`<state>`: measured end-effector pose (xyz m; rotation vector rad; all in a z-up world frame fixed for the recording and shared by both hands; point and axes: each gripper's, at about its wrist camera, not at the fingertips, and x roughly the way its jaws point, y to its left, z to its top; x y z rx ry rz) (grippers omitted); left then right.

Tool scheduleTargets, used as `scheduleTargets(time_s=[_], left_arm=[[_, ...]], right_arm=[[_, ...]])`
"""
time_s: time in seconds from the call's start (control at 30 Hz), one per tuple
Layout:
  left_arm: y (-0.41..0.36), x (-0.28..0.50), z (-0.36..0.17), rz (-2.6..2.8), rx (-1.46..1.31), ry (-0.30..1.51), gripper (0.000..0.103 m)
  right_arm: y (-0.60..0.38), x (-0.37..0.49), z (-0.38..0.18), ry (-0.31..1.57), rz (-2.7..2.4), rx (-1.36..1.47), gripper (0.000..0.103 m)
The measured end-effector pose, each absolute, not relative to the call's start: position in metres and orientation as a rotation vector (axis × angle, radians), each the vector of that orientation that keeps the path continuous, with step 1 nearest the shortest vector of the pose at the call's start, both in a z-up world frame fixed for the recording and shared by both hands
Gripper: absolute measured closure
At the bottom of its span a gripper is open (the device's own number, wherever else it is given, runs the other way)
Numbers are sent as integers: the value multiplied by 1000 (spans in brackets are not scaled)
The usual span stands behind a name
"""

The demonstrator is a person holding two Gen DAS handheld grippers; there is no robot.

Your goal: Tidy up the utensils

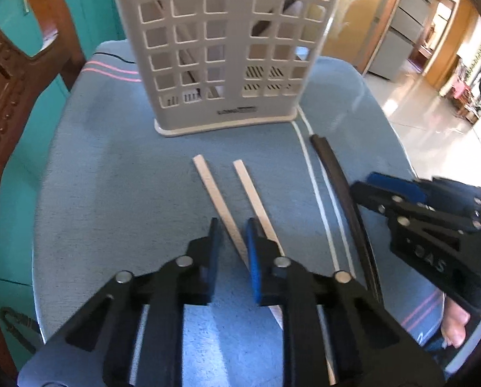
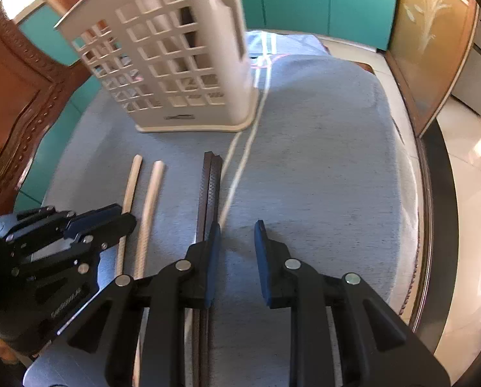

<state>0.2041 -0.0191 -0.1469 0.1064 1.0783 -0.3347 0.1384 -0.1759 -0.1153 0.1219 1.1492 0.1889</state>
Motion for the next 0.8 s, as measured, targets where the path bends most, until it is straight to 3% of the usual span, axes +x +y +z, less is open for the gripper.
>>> scheduleTargets(time_s=[0.37,0.6,0.8], left_arm=[[-15,213,-144,-320,107,1092,88],[-19,218,-147,-306,112,1093,88],[-18,210,-149,-280,111,1087,82]], right_arm=[[-171,136,-112,1146,93,-15,80],[-171,135,-102,1112,212,72,80],[-163,143,-109,1141,211,36,80]])
